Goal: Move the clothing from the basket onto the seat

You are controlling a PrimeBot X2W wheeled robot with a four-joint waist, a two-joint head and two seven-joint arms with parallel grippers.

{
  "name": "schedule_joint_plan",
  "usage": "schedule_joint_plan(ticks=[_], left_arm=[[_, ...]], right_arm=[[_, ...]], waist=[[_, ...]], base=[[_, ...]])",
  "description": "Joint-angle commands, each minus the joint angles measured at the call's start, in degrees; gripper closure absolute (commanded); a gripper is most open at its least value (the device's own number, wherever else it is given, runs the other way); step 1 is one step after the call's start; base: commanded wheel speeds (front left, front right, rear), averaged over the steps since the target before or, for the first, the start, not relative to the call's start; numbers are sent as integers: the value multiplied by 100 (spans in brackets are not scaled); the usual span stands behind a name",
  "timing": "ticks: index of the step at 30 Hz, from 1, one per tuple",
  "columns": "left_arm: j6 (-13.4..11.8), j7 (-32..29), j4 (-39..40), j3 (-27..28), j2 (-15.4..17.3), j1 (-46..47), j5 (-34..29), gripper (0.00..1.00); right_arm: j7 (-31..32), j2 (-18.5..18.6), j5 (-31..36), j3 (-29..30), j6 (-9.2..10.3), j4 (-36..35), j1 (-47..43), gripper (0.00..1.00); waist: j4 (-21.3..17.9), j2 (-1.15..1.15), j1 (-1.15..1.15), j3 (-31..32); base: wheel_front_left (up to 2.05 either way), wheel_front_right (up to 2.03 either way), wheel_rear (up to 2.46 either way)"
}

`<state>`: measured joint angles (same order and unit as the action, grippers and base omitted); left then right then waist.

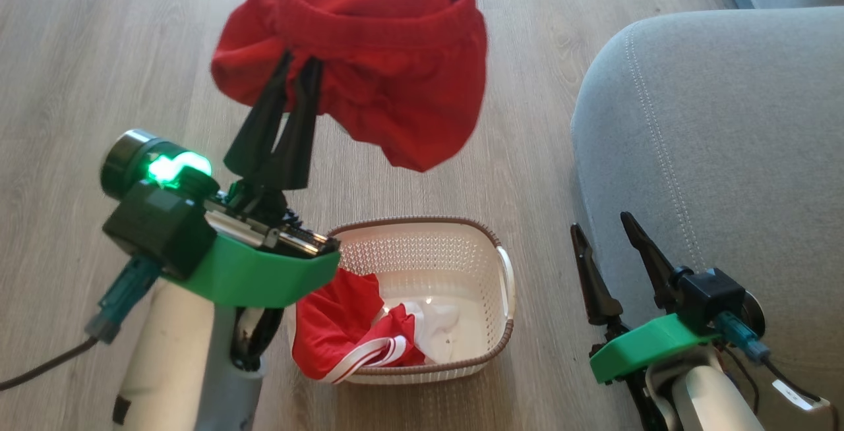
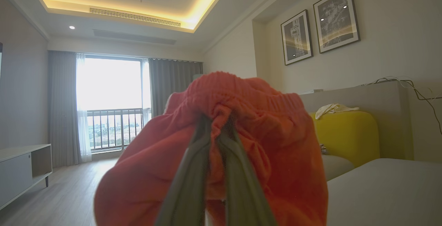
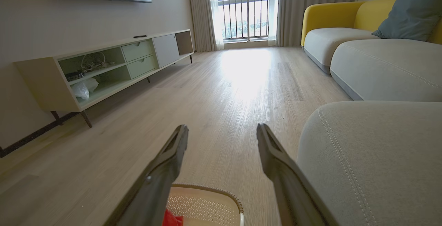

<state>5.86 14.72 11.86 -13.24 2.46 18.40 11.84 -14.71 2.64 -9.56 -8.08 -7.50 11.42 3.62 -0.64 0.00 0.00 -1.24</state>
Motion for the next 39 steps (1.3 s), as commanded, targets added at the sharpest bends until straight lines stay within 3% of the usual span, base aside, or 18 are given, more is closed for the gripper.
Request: schedule_joint_plan(ticks=[1,25,33,39], left_arm=[[-4,28,232,116,43,152,50,100],[161,28,-237,-1215,43,-351,234,100],[162,28,-317,-1102,42,-343,213,100],[162,28,-342,-892,42,-319,165,100]], right_arm=[[-29,23,18,-152,1,-212,131,0],[-29,89,0,-302,1,-426,134,0],[-29,132,-62,-429,1,-444,150,0],[-29,631,-451,-1190,1,-685,94,0]], waist=[[3,0,0,-11],[14,0,0,-46],[-22,0,0,-46],[-84,0,0,-72]], base=[[0,0,0],[0,0,0],[0,0,0],[0,0,0]])
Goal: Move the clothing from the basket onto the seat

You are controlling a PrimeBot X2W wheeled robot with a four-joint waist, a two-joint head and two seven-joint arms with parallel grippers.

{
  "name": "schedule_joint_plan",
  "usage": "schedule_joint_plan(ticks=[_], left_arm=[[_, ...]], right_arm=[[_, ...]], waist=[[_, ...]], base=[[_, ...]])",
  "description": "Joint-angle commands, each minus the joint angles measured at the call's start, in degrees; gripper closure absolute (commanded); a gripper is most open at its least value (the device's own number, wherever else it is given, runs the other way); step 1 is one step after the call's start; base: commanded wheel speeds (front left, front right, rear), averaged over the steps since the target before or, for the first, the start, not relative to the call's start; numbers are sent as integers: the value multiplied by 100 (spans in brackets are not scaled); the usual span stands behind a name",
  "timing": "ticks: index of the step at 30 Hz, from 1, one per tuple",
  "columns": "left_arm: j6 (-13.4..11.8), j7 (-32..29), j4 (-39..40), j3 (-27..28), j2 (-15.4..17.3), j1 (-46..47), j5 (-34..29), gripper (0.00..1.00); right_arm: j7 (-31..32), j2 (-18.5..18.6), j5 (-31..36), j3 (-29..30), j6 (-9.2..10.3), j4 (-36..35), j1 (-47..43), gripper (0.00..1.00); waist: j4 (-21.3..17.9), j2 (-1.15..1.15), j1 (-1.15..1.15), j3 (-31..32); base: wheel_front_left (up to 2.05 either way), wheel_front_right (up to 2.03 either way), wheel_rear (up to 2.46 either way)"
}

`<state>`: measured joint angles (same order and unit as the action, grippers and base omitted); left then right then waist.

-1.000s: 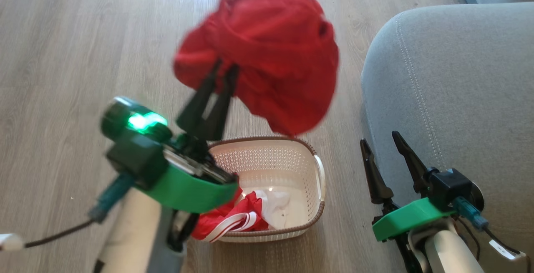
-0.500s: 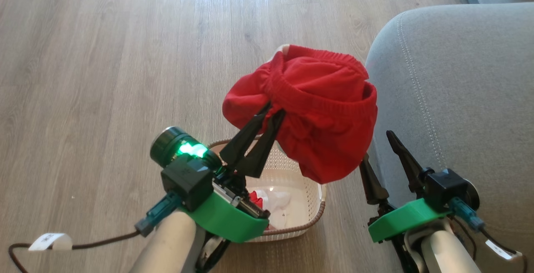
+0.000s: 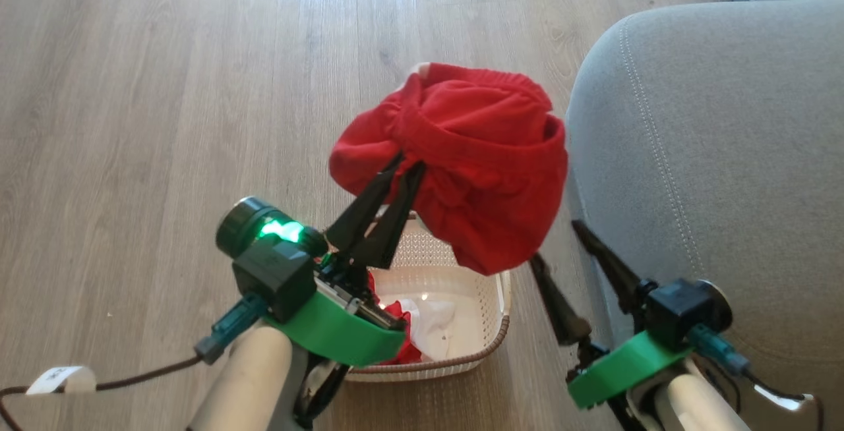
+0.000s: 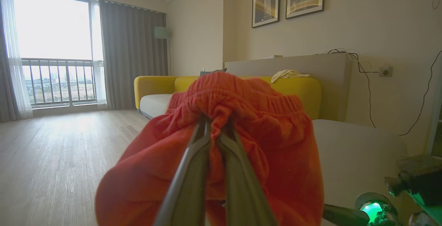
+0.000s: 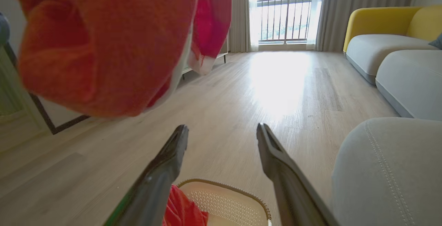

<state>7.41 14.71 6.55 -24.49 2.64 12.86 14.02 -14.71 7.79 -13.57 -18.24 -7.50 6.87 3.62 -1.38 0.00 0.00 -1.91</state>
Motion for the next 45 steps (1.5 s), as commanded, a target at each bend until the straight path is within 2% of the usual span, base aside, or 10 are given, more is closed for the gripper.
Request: schedule_joint_plan(ticks=[1,7,11,16,27,39,45], left_arm=[[7,29,175,265,24,242,-69,100],[7,29,73,478,30,279,-162,100],[7,29,10,583,83,305,-209,100],[7,29,46,340,287,364,-329,100],[7,29,114,-615,743,411,-276,100],[8,29,-23,-1657,994,464,15,100],[8,29,-82,-1882,1013,483,116,100]], right_arm=[[-29,244,-136,-321,1,-300,76,0],[-29,1004,-605,-1117,1,-1015,31,0],[-29,1314,-752,-1372,1,-1428,65,0],[-29,1318,-754,-1257,1,-1601,116,0],[-29,1330,-582,-1196,1,-1586,242,0],[-29,1345,-391,-1582,1,-1421,543,0],[-29,1247,-203,-1659,1,-1343,631,0]], waist=[[-17,0,0,-12],[-82,0,0,-69],[-153,0,0,-105],[-208,0,0,-120],[-131,0,0,-66],[-11,0,0,45],[39,0,0,81]], base=[[0,0,0],[0,0,0],[0,0,0],[0,0,0],[0,0,0],[0,0,0],[0,0,0]])
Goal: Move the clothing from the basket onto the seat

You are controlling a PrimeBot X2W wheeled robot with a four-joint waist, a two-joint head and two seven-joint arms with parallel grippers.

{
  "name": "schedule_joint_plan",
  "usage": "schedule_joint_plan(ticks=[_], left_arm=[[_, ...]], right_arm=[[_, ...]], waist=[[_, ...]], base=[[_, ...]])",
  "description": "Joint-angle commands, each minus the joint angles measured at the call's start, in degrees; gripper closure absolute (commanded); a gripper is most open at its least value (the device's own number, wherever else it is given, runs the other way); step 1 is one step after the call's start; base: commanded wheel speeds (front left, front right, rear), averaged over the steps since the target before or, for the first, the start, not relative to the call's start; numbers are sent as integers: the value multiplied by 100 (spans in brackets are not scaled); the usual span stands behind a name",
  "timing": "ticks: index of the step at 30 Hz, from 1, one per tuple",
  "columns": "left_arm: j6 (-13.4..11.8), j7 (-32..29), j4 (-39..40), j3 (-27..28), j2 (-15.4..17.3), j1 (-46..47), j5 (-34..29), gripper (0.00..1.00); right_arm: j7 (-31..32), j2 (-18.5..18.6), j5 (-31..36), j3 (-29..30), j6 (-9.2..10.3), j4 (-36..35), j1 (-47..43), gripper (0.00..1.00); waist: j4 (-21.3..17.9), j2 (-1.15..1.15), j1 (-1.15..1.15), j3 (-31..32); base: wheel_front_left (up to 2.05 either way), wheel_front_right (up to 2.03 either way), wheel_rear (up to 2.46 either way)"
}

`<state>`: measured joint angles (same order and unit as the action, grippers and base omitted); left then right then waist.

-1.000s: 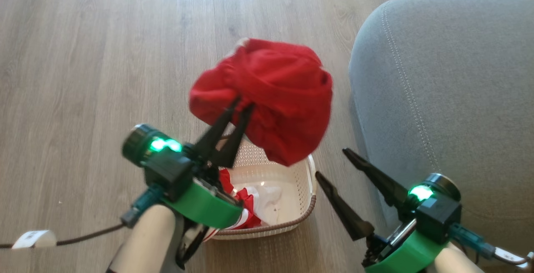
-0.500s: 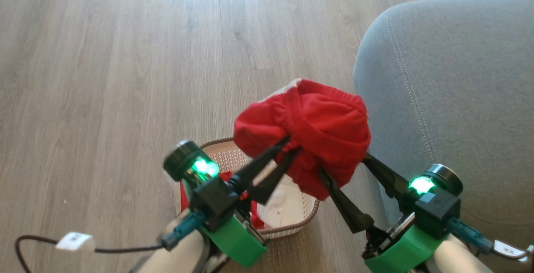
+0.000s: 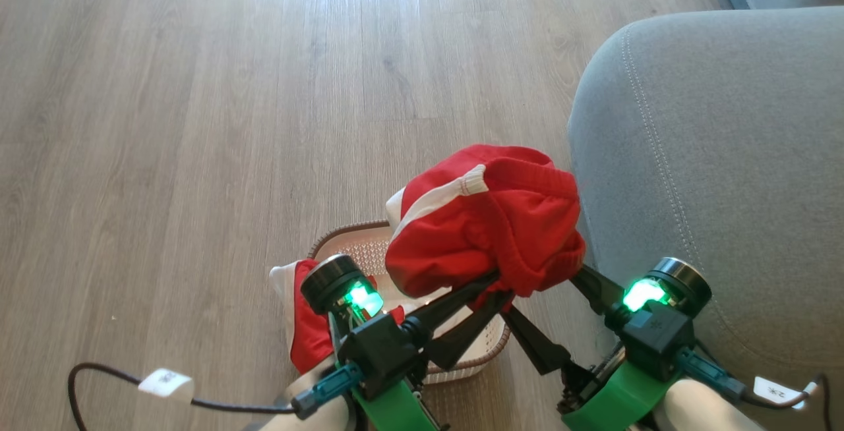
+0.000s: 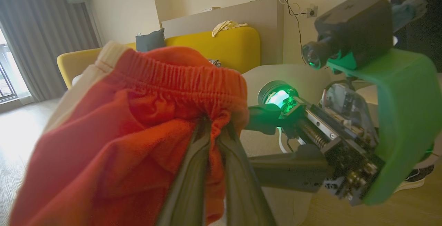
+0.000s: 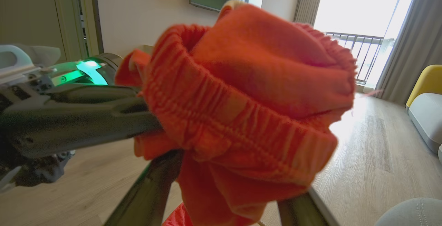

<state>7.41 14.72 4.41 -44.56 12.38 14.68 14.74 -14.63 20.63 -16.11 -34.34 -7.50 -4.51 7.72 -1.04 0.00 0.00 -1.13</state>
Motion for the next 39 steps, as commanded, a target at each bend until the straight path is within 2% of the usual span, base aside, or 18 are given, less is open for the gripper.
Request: schedule_joint_plan(ticks=[1,2,4,20,21,22,23,24,25,26,27,33,39], left_arm=[[8,28,125,105,38,303,52,100],[8,28,120,92,35,303,58,100],[8,28,107,105,23,288,73,100],[8,28,187,452,-100,244,27,100],[8,28,203,511,-122,232,-4,96],[8,28,219,571,-148,218,-36,69],[8,28,233,639,-180,197,-55,55],[8,28,233,639,-180,197,-55,55],[8,28,239,711,-212,171,-67,38],[8,28,239,790,-237,145,-93,15],[8,28,238,863,-263,119,-120,0],[8,28,151,1287,-376,-42,-228,0],[8,28,-235,1967,-557,-315,-434,0]], right_arm=[[-37,-69,61,-37,1,-187,210,0],[-37,-91,54,-36,1,-166,197,44],[-37,-124,34,-37,1,-143,179,100],[-37,-368,28,343,1,-242,120,100],[-37,-380,47,377,1,-260,112,100],[-37,-391,58,404,1,-276,103,100],[-37,-398,75,426,1,-289,96,100],[-37,-398,75,426,1,-289,96,100],[-37,-400,104,448,1,-304,94,100],[-37,-387,181,480,1,-321,102,100],[-37,-383,249,518,1,-332,104,100],[-37,-497,425,1016,1,-377,52,100],[-37,-585,614,1535,1,-275,-11,100]], waist=[[14,0,0,8],[21,0,0,14],[31,0,0,18],[62,0,0,-44],[67,0,0,-42],[72,0,0,-40],[76,0,0,-35],[76,0,0,-35],[79,0,0,-28],[80,0,0,-25],[81,0,0,-21],[88,0,0,18],[94,0,0,43]], base=[[0,0,0],[0,0,0],[0,0,0],[0,0,0],[0,0,0],[0,0,0],[0,0,0],[0,0,0],[0,0,0],[0,0,0],[0,0,0],[0,0,0],[0,0,0]])
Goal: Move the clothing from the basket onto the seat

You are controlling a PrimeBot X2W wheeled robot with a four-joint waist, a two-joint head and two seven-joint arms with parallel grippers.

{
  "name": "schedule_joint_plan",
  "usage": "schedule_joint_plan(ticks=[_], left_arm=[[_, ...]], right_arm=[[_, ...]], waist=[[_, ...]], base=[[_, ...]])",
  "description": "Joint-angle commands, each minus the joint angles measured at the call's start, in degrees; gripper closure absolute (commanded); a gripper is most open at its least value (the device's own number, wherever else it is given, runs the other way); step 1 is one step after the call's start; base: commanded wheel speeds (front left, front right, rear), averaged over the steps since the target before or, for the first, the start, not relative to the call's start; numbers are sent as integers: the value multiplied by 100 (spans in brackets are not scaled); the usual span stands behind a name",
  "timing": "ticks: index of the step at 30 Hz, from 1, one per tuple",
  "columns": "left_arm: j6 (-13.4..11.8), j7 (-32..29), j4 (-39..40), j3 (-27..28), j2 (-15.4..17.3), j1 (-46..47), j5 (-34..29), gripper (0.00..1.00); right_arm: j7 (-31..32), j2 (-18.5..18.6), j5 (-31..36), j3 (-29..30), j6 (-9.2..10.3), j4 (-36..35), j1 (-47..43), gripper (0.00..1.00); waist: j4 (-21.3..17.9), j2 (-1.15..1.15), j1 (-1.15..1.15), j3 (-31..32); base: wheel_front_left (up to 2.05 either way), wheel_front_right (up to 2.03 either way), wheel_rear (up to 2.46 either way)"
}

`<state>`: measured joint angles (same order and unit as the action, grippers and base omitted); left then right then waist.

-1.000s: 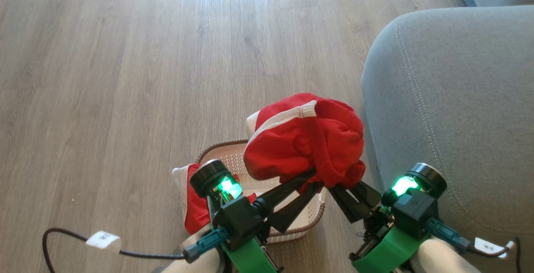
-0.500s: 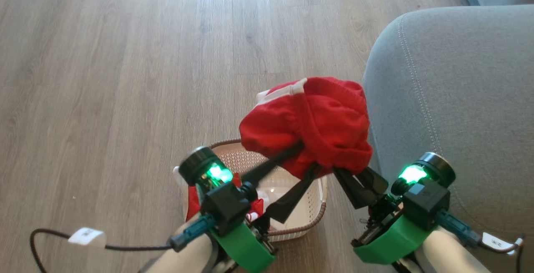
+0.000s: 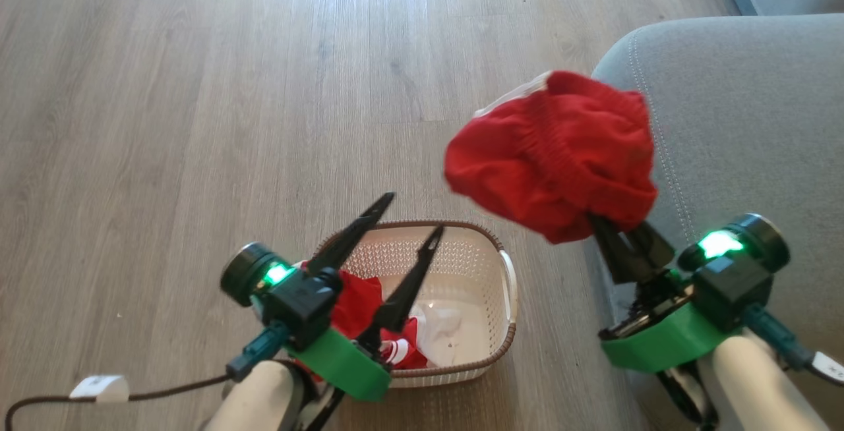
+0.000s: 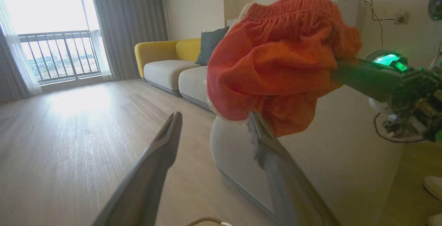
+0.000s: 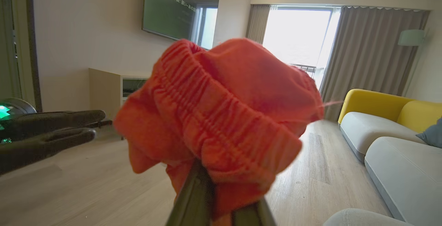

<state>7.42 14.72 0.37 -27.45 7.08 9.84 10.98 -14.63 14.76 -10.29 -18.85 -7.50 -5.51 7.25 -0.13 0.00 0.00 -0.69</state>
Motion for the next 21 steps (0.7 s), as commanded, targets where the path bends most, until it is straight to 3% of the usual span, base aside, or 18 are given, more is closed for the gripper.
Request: schedule_joint_plan(ticks=[1,7,21], left_arm=[[7,28,144,344,-51,132,-89,0],[7,28,169,900,-185,-45,-183,0],[7,28,-55,1507,-312,-351,-314,0]], right_arm=[[-37,-14,43,58,1,-160,25,100],[-37,-132,142,448,1,-50,-38,100],[-37,-393,153,1072,1,114,-217,100]], waist=[[8,0,0,-1],[29,0,0,-9],[99,0,0,-48]], base=[[0,0,0],[0,0,0],[0,0,0]])
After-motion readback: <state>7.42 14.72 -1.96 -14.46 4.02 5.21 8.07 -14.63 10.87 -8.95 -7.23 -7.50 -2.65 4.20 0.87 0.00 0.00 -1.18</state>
